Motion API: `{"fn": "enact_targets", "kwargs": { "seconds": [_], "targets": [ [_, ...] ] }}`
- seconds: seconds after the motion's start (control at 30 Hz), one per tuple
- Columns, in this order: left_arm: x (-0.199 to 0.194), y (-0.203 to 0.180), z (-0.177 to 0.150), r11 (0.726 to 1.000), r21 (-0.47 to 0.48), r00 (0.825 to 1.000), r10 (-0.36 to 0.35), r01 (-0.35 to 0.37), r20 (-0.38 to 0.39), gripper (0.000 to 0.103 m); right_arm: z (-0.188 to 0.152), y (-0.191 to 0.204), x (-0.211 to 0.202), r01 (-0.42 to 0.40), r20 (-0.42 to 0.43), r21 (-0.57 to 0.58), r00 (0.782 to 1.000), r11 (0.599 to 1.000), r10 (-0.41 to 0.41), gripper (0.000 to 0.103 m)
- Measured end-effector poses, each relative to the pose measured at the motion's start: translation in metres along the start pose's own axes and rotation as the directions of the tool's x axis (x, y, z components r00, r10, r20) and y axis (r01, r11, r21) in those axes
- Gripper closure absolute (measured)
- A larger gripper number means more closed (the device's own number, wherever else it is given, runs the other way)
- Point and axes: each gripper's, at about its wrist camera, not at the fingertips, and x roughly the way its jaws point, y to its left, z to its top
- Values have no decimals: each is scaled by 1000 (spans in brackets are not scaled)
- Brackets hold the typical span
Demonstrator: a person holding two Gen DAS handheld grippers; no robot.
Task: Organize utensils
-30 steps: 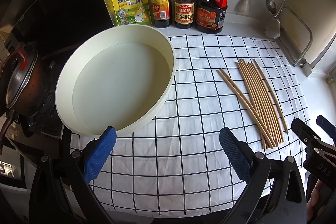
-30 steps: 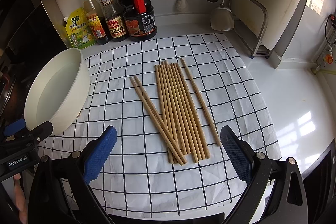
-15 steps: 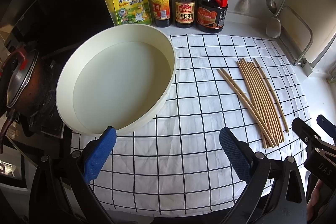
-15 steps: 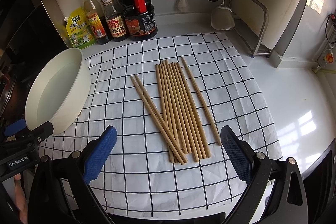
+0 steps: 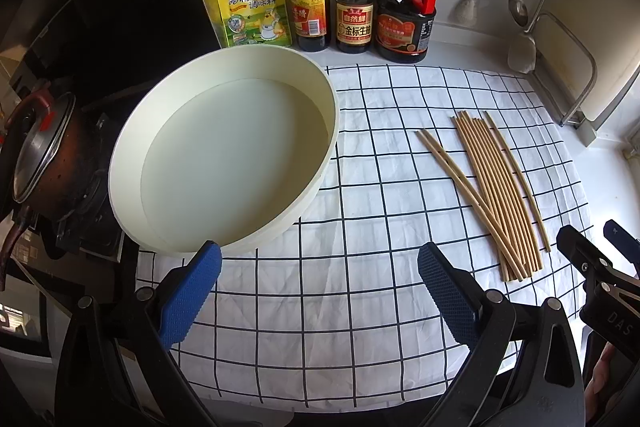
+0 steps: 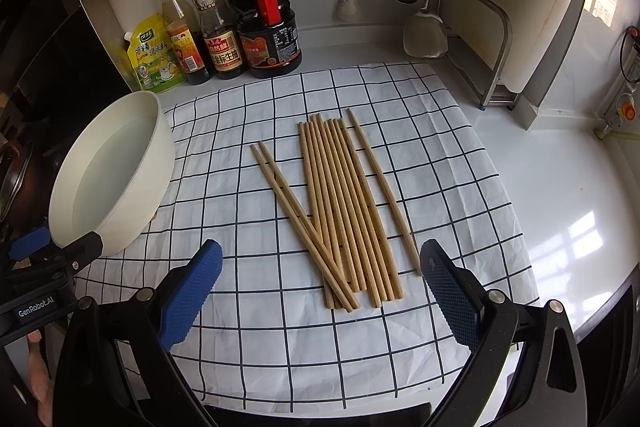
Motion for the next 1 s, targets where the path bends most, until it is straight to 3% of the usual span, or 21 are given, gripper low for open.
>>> {"fn": "enact_targets", "kwargs": {
  "seconds": [0.33,0.63,0.83,1.0],
  "targets": [
    [2,-3,-3,1000,10,1000,-20,20,0,6,-5,-6,0,-10,-10,10,1000,1000,10,8],
    [17,-46,-8,992,72,995,-98,100,-18,6,-19,-50,6,-30,-5,0,1000,1000,30,8],
    [40,-69,-8,987,39,988,-155,155,-16,6,-25,-81,28,-50,-21,-5,999,999,49,9],
    [62,-88,-9,991,5,991,-130,130,-28,6,-24,-100,53,-54,-28,-8,998,999,54,9]
  ]
}}
